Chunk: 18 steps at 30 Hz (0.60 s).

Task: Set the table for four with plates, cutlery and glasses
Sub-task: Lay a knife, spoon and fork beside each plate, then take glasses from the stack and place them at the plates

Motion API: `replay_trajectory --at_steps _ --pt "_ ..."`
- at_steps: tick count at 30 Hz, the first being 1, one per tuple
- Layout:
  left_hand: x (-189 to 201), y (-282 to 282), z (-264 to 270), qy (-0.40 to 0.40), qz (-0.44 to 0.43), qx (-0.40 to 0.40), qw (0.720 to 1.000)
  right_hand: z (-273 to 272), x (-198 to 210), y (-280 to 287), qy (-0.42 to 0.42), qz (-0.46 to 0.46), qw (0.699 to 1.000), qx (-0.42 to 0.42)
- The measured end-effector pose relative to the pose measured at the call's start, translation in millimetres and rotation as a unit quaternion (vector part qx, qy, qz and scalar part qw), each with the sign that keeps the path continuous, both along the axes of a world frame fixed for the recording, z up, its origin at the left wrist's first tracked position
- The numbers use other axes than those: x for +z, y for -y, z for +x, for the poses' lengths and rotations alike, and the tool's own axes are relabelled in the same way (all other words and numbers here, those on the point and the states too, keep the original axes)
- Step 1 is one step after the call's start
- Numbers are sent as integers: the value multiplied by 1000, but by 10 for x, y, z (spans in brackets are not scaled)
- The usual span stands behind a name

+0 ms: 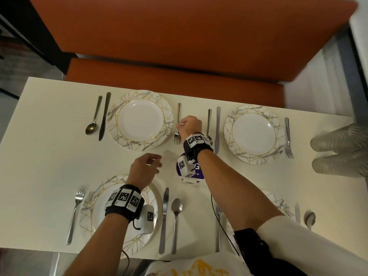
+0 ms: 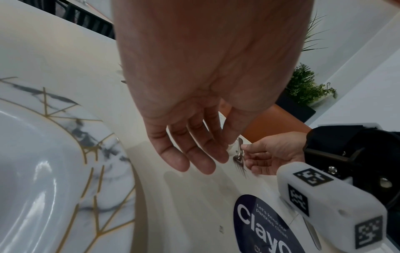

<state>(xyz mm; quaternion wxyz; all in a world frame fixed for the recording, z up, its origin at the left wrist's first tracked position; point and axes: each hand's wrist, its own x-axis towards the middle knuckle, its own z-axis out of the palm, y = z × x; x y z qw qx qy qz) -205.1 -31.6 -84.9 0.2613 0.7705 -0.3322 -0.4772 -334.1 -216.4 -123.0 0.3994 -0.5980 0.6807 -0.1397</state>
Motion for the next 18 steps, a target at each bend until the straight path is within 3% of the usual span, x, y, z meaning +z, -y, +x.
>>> replay_trajectory --at_steps 10,18 --pt "178 32 -120 5 -28 -33 999 -390 318 -415 63 -63 996 29" --pt "466 102 -703 -39 -89 -121 988 -1271 764 -1066 81 -131 987 -54"
